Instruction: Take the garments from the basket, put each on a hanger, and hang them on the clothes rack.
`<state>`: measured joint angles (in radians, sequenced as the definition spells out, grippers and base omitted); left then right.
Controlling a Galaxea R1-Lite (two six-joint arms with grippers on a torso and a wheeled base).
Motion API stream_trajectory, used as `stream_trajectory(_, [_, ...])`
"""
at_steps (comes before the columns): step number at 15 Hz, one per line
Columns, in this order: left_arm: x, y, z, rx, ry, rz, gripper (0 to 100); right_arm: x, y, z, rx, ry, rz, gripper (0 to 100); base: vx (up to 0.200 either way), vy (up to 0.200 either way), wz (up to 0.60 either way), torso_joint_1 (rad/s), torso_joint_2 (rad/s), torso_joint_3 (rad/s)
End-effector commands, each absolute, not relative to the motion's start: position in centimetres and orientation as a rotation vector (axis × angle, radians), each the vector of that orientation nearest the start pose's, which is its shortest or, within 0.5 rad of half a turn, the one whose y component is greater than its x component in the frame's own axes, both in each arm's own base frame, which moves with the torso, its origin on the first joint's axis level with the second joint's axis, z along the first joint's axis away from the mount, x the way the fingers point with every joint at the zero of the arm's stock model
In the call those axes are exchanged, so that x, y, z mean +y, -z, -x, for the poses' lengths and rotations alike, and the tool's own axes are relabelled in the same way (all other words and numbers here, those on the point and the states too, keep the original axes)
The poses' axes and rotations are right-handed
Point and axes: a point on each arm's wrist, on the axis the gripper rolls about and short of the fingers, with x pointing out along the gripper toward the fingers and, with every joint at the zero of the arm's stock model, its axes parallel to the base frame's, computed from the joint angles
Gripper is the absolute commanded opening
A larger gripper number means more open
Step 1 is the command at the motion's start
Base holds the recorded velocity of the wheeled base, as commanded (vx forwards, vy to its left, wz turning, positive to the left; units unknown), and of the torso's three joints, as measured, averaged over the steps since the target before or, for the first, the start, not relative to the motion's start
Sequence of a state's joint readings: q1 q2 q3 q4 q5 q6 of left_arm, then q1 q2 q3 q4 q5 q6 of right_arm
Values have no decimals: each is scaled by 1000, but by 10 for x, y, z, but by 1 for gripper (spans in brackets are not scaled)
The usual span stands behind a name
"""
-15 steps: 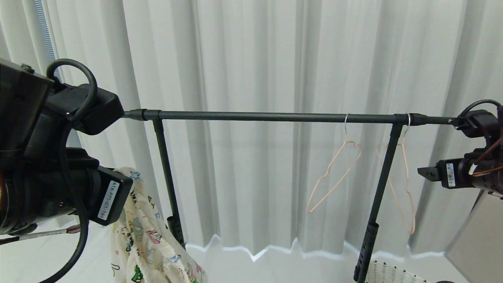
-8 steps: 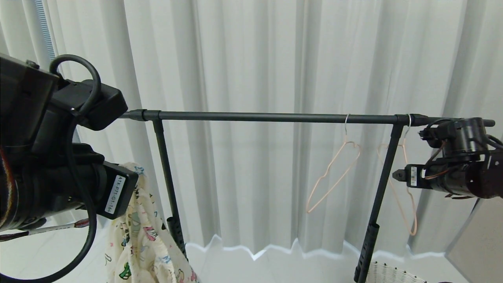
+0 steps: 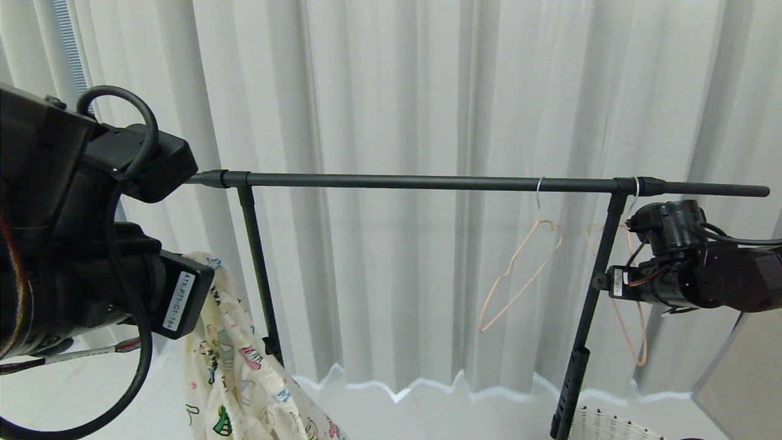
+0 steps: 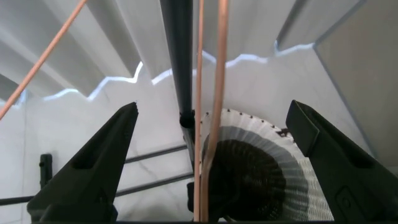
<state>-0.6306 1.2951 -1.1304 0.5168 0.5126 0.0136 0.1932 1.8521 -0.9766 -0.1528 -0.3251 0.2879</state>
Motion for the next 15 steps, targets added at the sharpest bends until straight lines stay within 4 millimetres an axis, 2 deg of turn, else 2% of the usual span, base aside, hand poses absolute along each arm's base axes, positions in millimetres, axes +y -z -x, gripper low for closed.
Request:
stream_trajectory(1, [-97, -272, -152, 571, 110, -384, 0, 56, -133, -326, 680, 226, -89, 0, 0, 0, 0, 0, 0, 0])
stream_trajectory(8, [-97, -272, -152, 571, 110, -384, 0, 57, -135, -324, 675, 225, -89, 0, 0, 0, 0, 0, 0, 0])
stream_trajectory(15, [-97, -272, -151, 570, 110, -383, 0, 58, -163, -309, 582, 234, -120, 0, 0, 0, 0, 0, 0, 0])
